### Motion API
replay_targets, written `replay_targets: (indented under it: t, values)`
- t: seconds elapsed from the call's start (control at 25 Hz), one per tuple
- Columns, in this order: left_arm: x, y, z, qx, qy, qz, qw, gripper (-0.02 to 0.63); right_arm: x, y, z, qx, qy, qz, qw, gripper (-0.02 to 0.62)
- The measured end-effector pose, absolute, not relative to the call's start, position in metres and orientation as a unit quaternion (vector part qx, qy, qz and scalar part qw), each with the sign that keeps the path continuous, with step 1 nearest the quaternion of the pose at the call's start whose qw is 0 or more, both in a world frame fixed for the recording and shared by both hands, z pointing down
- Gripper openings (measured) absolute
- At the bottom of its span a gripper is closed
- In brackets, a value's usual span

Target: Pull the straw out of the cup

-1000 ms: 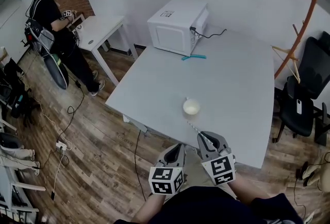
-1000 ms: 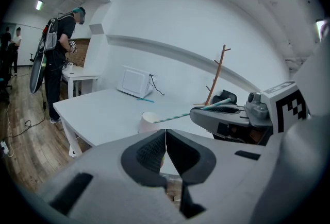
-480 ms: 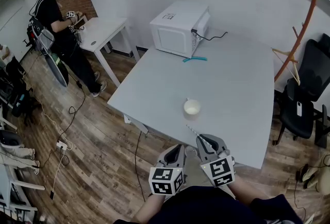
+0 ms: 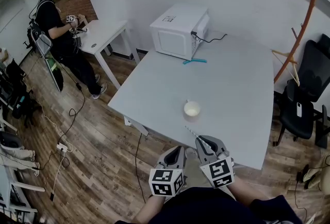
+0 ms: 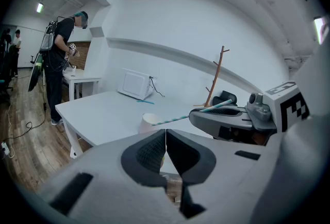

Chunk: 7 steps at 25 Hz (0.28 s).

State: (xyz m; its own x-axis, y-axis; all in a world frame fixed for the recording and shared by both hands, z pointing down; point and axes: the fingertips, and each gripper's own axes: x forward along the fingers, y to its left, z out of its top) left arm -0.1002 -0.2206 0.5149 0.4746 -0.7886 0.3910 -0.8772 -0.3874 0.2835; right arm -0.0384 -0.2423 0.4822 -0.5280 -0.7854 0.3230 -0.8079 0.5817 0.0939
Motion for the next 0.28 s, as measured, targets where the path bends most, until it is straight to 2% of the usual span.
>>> replay_targets:
  t: [0.28]
  values:
    - [-0.098, -0.2213, 0.5165, 0.828, -0.502, 0.096, 0.232, 0.017, -0.035, -0.2447, 0.483, 0.458, -0.873, 0.031, 0.165, 0.043]
